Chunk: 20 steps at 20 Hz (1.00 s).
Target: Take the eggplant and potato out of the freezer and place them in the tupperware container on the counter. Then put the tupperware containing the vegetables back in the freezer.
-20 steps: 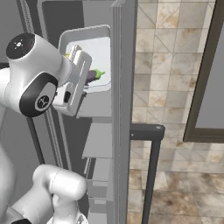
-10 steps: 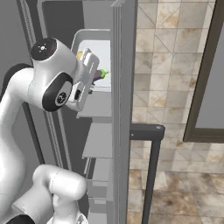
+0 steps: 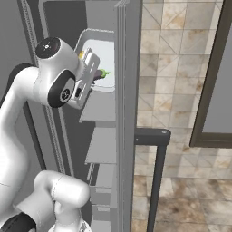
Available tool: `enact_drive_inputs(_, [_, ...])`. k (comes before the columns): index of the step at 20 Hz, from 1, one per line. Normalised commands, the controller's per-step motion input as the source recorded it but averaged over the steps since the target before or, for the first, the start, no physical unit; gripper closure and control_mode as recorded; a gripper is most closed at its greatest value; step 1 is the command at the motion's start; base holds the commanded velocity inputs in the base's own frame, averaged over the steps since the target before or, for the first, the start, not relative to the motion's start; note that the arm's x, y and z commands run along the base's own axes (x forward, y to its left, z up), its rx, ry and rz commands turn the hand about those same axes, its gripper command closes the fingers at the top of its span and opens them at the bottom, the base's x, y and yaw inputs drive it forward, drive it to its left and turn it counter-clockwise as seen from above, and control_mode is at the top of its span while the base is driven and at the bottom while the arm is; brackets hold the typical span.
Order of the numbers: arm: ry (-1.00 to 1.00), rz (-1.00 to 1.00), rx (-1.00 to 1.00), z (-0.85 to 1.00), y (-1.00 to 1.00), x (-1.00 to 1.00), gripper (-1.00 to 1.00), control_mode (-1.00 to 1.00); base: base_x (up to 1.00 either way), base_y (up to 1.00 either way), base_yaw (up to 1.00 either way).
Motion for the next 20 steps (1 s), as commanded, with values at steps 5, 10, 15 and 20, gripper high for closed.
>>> enact_drive_inputs(5, [0.00, 0.00, 0.01, 0.00, 0.18, 0.41, 1.00, -1.00, 0.00, 0.00, 0.00])
enact_drive_inputs(10, [0.00, 0.04, 0.00, 0.00, 0.15, 0.24, 1.00, -1.00, 0.00, 0.00, 0.00])
enact_drive_inputs(15, [0.00, 0.05, 0.00, 0.00, 0.04, 0.37, 1.00, -1.00, 0.00, 0.00, 0.00])
enact_drive_inputs(20, [-0.03, 0.14, 0.00, 0.00, 0.06, 0.34, 1.00, -1.00, 0.00, 0.00, 0.00])
